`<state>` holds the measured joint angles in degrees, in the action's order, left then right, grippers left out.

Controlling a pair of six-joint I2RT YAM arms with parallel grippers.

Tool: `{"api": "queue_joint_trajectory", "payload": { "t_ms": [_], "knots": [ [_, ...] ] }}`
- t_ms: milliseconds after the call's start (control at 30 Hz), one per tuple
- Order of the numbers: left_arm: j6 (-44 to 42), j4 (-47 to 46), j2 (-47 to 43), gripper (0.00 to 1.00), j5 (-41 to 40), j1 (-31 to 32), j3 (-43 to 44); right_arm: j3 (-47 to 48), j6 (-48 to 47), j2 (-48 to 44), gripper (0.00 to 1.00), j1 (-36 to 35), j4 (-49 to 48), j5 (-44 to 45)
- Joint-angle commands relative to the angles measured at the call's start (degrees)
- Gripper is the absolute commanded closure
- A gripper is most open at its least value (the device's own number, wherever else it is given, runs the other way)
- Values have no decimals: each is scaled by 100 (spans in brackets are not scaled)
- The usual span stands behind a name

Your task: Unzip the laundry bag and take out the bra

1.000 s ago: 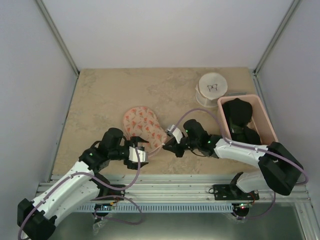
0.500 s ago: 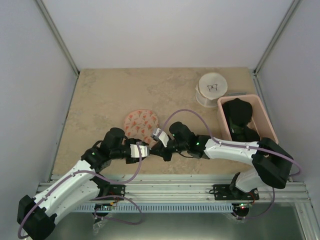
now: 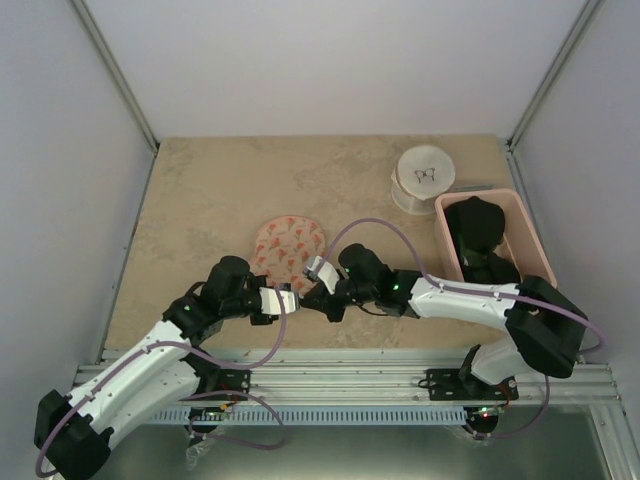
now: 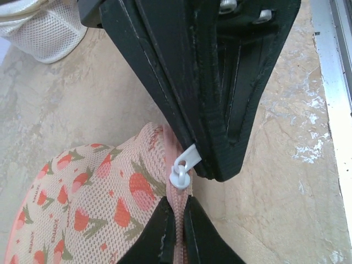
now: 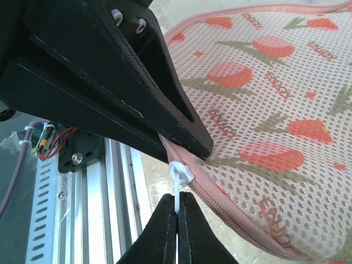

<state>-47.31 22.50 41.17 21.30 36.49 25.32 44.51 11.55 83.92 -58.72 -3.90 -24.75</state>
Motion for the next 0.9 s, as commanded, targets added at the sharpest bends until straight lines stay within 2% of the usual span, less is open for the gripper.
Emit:
{"api": "queue_joint_trajectory", "payload": {
  "t_ms": [0,200,567,767,867],
  "knots": [
    [-121,53,-71,100,-125,29,-37,52,-158,-208,99,-15,109,187],
    [-350,144,-182,100,-150,25,-38,-266,-231,-347,100,270,139,260],
    [-556,300,-310,100,11,25,-27,-909,-372,-528,100,1205,109,92],
    [-591,373,-318,100,43,25,-53,-962,-360,-422,99,1302,-9,-16],
    [-478,409,-278,100,397,25,-63,-915,-346,-328,100,1302,-41,-47]
  ]
}}
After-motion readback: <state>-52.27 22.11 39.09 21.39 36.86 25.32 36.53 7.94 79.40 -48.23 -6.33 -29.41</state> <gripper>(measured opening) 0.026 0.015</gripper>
